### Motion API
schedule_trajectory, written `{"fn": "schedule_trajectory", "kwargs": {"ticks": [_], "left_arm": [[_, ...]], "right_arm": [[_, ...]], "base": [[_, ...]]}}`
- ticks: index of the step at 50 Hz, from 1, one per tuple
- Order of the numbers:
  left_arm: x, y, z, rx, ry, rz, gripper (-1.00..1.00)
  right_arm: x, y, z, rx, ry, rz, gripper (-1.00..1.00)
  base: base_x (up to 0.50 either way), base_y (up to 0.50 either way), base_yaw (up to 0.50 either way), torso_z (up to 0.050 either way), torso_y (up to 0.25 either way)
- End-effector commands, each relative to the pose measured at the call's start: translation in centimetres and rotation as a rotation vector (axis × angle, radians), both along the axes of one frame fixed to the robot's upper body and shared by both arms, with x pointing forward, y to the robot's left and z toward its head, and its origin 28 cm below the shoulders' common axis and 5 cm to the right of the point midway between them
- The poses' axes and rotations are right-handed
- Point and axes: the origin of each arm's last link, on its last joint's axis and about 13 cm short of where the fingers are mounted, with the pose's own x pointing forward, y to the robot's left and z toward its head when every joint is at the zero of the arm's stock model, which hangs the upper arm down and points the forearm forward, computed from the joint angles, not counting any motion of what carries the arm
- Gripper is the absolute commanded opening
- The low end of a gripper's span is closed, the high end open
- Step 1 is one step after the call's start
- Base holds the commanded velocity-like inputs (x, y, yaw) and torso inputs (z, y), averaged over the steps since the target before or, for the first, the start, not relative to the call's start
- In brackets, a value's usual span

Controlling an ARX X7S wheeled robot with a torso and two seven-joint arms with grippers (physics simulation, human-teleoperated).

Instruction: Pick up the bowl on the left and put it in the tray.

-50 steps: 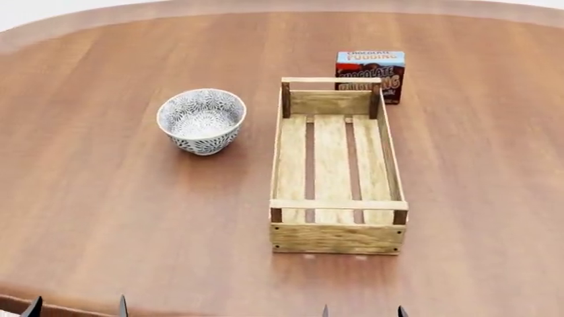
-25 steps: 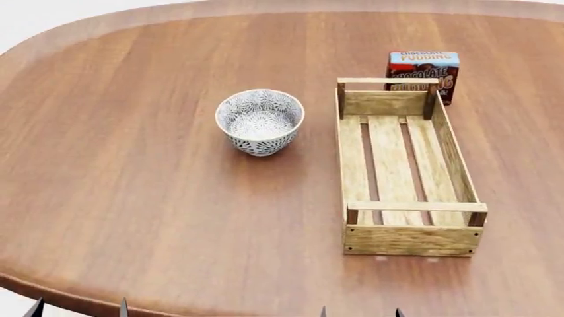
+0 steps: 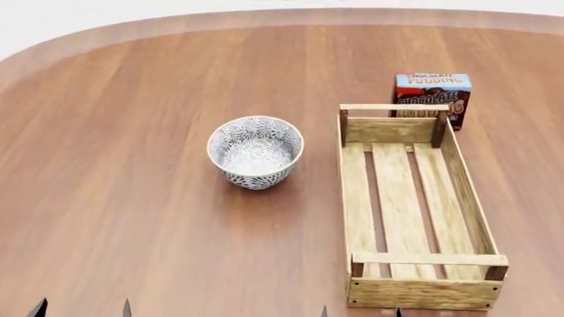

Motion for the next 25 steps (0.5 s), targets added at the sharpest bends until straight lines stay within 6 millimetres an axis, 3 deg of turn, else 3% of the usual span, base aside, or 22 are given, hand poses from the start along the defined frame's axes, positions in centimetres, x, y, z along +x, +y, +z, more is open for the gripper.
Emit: {"fn": "schedule_trajectory", "kwargs": {"ticks": [1,25], "left_arm": [[0.13,-0.04,-0.07,-0.002,0.010,-0.026,1.00],[0.15,-0.02,-0.09,-0.003,0.021,-0.019,1.00]], "right_arm": [[0.14,-0.03,0.11,0.000,-0.010,0.002,1.00],[0.33,0.04,-0.15,0.014,0.053,0.000,1.00]], "base": [[0.50,0.00,0.00,0.000,0.000],[0.49,0.00,0.00,0.000,0.000]]}}
